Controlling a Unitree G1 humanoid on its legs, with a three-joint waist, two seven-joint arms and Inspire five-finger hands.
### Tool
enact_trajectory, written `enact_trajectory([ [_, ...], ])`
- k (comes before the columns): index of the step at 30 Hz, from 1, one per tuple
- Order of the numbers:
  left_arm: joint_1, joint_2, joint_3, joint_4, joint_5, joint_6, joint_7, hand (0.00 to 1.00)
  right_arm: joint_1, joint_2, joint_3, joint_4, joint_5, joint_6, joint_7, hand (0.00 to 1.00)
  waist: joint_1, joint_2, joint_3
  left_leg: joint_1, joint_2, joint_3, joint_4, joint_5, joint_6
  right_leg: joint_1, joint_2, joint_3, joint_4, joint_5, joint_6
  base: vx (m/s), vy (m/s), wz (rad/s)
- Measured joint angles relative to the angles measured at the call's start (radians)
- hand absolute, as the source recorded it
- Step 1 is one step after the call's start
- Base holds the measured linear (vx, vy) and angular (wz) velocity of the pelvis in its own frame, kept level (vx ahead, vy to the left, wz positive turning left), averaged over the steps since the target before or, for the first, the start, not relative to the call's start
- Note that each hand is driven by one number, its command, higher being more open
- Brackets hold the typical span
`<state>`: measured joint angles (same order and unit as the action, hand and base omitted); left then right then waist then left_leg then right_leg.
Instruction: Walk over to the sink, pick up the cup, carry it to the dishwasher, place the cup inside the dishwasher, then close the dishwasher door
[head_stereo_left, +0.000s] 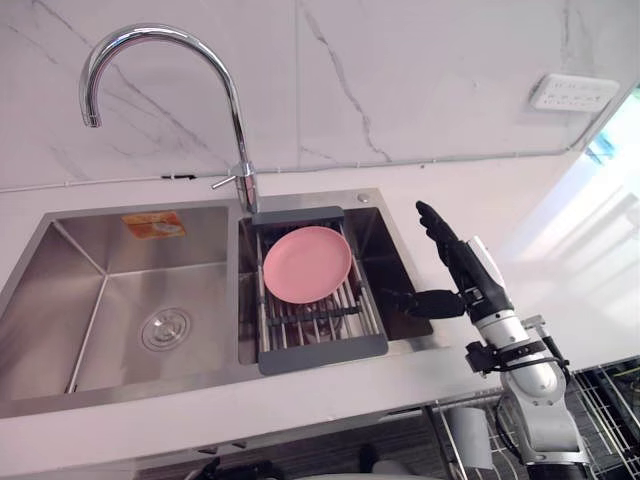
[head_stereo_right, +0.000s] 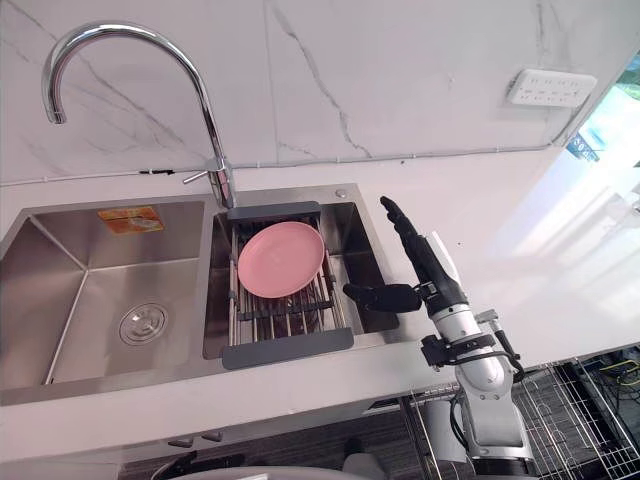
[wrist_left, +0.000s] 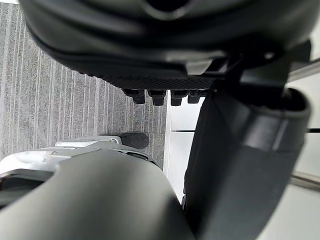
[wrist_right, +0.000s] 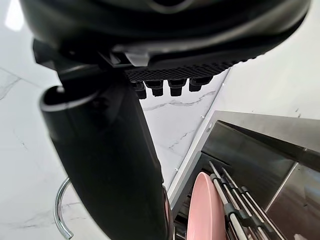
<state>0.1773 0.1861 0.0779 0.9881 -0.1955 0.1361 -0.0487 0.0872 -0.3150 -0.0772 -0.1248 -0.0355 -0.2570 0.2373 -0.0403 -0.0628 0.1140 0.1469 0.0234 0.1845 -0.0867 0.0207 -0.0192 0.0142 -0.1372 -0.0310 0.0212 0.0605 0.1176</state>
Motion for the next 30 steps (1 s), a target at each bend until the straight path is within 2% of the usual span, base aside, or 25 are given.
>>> enact_trajectory([
  [6,-0.001,0.0,0.002,0.001,0.002,0.01,0.005,1.0,-0.015,0.004,0.035,0.004,-0.073,-0.002,-0.032,1.0,0.018,-0.004,0.002,0.003,-0.006,-0.026,-0.005,0.001,0.001,0.007,-0.007,-0.03,0.019,-0.012,0.006,-0.04,-0.019,0.13],
  [18,-0.001,0.006,0.012,-0.007,0.002,0.0,0.004,1.0,-0.079,0.04,0.105,0.149,-0.296,0.002,-0.178,1.0,0.05,-0.028,0.009,0.003,-0.03,-0.086,-0.005,0.01,0.014,0.038,-0.036,-0.089,0.025,-0.028,0.019,-0.01,-0.004,0.15],
  [24,-0.001,0.006,0.011,-0.013,0.002,0.0,0.005,1.0,-0.121,0.041,0.17,0.186,-0.351,0.018,-0.189,1.0,0.056,-0.029,0.009,0.001,-0.032,-0.098,-0.006,0.009,0.016,0.043,-0.041,-0.11,0.032,-0.026,0.025,-0.01,-0.007,0.07],
  [30,0.0,0.007,0.011,-0.014,0.003,0.001,0.005,1.0,-0.123,0.04,0.174,0.199,-0.351,0.024,-0.189,1.0,0.053,-0.029,0.011,0.0,-0.024,-0.109,-0.006,0.006,0.021,0.042,-0.037,-0.128,0.047,-0.025,0.026,-0.02,-0.019,0.05],
])
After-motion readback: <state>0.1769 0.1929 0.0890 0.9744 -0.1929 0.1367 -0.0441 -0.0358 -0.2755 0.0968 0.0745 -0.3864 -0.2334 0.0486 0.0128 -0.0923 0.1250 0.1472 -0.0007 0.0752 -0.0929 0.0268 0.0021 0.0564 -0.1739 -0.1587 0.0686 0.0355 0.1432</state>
